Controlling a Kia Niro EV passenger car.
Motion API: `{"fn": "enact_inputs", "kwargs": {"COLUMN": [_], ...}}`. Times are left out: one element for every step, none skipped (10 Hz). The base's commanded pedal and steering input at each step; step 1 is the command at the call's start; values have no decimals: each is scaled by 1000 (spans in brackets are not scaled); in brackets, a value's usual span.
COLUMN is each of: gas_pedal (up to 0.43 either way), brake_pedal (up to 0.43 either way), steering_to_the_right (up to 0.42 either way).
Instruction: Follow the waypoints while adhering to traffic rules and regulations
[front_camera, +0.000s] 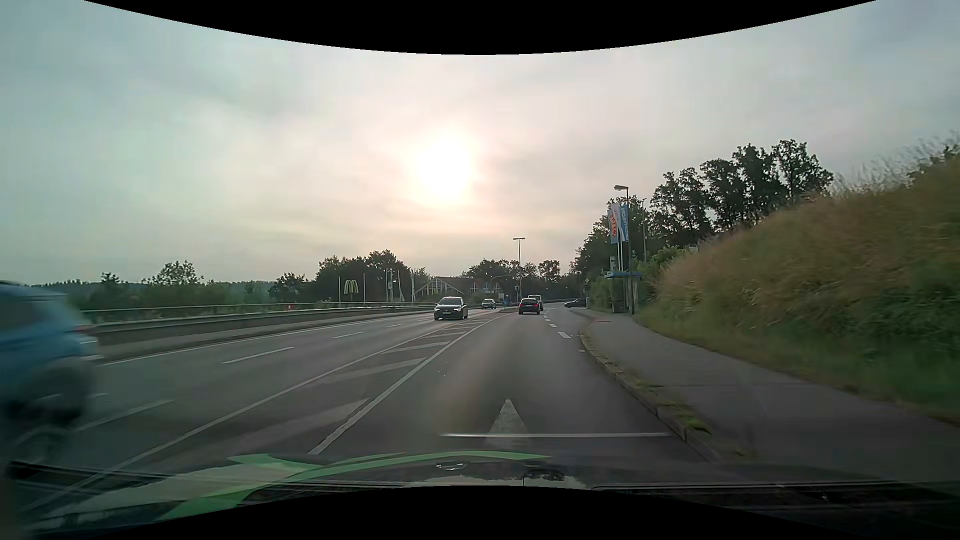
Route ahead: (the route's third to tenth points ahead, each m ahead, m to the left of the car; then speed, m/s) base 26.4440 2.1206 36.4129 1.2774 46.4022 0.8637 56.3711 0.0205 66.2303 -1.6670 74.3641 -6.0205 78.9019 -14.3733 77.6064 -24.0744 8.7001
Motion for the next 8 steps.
{"fn": "enact_inputs", "kwargs": {"gas_pedal": [67,67,67,67,79,79,79,79], "brake_pedal": [0,0,0,0,0,0,0,0], "steering_to_the_right": [17,20,23,25,26,28,31,34]}}
